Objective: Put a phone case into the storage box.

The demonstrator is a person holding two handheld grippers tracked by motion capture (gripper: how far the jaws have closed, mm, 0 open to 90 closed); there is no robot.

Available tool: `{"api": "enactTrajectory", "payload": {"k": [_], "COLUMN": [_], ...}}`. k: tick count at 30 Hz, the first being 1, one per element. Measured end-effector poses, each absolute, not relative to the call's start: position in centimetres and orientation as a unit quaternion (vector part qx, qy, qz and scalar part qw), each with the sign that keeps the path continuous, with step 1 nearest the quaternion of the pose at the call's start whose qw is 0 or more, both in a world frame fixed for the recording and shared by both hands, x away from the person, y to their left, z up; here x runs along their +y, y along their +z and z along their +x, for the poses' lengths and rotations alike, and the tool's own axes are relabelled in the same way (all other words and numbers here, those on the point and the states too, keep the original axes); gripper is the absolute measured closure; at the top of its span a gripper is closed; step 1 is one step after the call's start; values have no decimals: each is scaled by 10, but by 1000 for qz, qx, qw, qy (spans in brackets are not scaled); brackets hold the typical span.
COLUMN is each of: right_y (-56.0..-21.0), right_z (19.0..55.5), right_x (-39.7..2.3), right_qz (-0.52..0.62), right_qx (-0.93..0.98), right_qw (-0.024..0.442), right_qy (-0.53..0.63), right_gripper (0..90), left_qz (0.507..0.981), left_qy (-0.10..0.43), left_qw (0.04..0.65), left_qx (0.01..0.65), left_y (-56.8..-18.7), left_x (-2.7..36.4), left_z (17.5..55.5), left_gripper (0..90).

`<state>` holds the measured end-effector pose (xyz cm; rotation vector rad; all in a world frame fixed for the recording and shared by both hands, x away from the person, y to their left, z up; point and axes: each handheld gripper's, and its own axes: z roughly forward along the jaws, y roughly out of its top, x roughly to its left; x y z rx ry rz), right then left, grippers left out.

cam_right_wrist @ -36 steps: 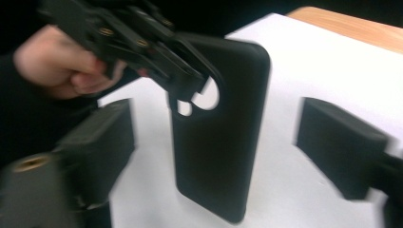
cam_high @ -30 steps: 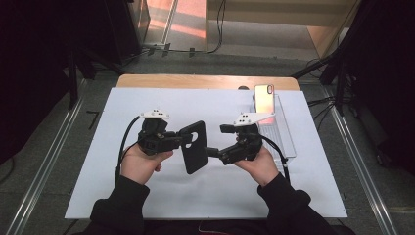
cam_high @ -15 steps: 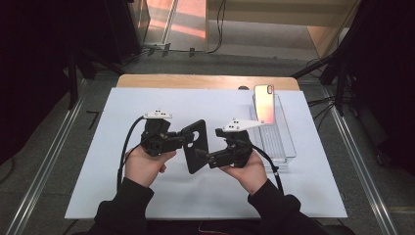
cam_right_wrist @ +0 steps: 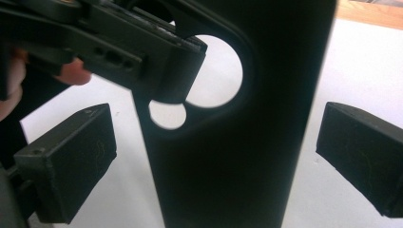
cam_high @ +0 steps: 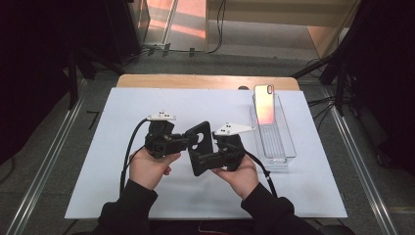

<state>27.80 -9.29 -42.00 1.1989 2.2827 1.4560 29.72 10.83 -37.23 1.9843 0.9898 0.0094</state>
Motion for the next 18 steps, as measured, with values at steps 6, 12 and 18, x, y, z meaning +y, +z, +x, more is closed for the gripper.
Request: {"api": "enactTrajectory", "payload": {"k": [6,12,18], "right_y": [-423,-423,-422], "right_z": [280,280,281], "right_x": [-89,-89,-91], "right_qz": [404,400,399], "right_qx": [769,774,774], "right_qw": [92,98,94], "right_qy": [486,482,482], "right_gripper": [36,123,132], "left_qz": [801,802,800], "left_qy": [-2,-5,-6], "left_qw": [451,451,459], "left_qx": [395,392,386], "left_y": [-372,-372,-367], "left_x": [103,102,105], "left_z": [294,293,292], "left_gripper": [765,761,642]}}
